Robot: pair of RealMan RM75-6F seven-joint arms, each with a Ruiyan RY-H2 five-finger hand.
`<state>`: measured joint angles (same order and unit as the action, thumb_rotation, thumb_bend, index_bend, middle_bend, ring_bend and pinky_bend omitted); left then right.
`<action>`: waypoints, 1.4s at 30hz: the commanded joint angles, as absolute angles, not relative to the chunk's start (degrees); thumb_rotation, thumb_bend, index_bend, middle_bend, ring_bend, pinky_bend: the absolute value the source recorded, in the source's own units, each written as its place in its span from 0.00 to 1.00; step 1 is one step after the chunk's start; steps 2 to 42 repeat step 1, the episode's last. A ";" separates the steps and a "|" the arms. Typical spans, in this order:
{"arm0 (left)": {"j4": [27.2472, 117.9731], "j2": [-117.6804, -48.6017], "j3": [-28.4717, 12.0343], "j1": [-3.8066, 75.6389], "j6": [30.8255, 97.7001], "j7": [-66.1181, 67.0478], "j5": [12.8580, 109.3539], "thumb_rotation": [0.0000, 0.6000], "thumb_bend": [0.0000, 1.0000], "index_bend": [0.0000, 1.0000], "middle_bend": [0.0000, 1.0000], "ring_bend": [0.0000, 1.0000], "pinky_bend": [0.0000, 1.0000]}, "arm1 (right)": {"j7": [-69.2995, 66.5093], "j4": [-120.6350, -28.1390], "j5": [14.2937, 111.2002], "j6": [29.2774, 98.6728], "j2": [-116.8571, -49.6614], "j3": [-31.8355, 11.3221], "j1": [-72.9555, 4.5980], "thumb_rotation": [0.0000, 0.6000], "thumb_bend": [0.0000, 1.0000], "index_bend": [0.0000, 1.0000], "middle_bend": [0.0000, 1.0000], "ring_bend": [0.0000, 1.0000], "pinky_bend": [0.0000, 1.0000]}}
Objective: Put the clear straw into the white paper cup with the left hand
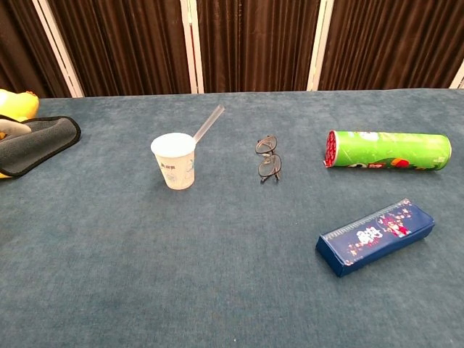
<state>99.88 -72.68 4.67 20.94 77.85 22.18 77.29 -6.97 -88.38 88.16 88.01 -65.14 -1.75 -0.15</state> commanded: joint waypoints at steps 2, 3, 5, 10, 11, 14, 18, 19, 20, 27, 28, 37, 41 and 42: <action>98.65 -72.86 4.62 20.45 79.07 21.16 79.92 1.00 0.26 0.05 0.00 0.00 0.00 | -6.78 -88.48 88.09 88.03 -65.18 -1.78 -0.12 1.00 0.08 0.00 0.00 0.00 0.00; 98.65 -72.86 4.62 20.45 79.07 21.16 79.92 1.00 0.26 0.05 0.00 0.00 0.00 | -6.78 -88.48 88.09 88.03 -65.18 -1.78 -0.12 1.00 0.08 0.00 0.00 0.00 0.00; 98.65 -72.86 4.62 20.45 79.07 21.16 79.92 1.00 0.26 0.05 0.00 0.00 0.00 | -6.78 -88.48 88.09 88.03 -65.18 -1.78 -0.12 1.00 0.08 0.00 0.00 0.00 0.00; 98.65 -72.86 4.62 20.45 79.07 21.16 79.92 1.00 0.26 0.05 0.00 0.00 0.00 | -6.78 -88.48 88.09 88.03 -65.18 -1.78 -0.12 1.00 0.08 0.00 0.00 0.00 0.00; 98.65 -72.86 4.62 20.45 79.07 21.16 79.92 1.00 0.26 0.05 0.00 0.00 0.00 | -6.78 -88.48 88.09 88.03 -65.18 -1.78 -0.12 1.00 0.08 0.00 0.00 0.00 0.00; 98.65 -72.86 4.62 20.45 79.07 21.16 79.92 1.00 0.26 0.05 0.00 0.00 0.00 | -6.78 -88.48 88.09 88.03 -65.18 -1.78 -0.12 1.00 0.08 0.00 0.00 0.00 0.00; 98.65 -72.86 4.62 20.45 79.07 21.16 79.92 1.00 0.26 0.05 0.00 0.00 0.00 | -6.78 -88.48 88.09 88.03 -65.18 -1.78 -0.12 1.00 0.08 0.00 0.00 0.00 0.00; 98.65 -72.86 4.62 20.45 79.07 21.16 79.92 1.00 0.26 0.05 0.00 0.00 0.00 | -6.78 -88.48 88.09 88.03 -65.18 -1.78 -0.12 1.00 0.08 0.00 0.00 0.00 0.00; 98.65 -72.86 4.62 20.45 79.07 21.16 79.92 1.00 0.26 0.05 0.00 0.00 0.00 | -6.78 -88.48 88.09 88.03 -65.18 -1.78 -0.12 1.00 0.08 0.00 0.00 0.00 0.00; 98.65 -72.86 4.62 20.45 79.07 21.16 79.92 1.00 0.26 0.05 0.00 0.00 0.00 | -6.78 -88.48 88.09 88.03 -65.18 -1.78 -0.12 1.00 0.08 0.00 0.00 0.00 0.00; 98.65 -72.86 4.62 20.45 79.07 21.16 79.92 1.00 0.26 0.05 0.00 0.00 0.00 | -6.78 -88.48 88.09 88.03 -65.18 -1.78 -0.12 1.00 0.08 0.00 0.00 0.00 0.00; 98.65 -72.86 4.62 20.45 79.07 21.16 79.92 1.00 0.26 0.05 0.00 0.00 0.00 | -6.78 -88.48 88.09 88.03 -65.18 -1.78 -0.12 1.00 0.08 0.00 0.00 0.00 0.00; 98.65 -72.86 4.62 20.45 79.07 21.16 79.92 1.00 0.26 0.05 0.00 0.00 0.00 | -6.78 -88.48 88.09 88.03 -65.18 -1.78 -0.12 1.00 0.08 0.00 0.00 0.00 0.00; 98.65 -72.86 4.62 20.45 79.07 21.16 79.92 1.00 0.26 0.05 0.00 0.00 0.00 | -6.78 -88.48 88.09 88.03 -65.18 -1.78 -0.12 1.00 0.08 0.00 0.00 0.00 0.00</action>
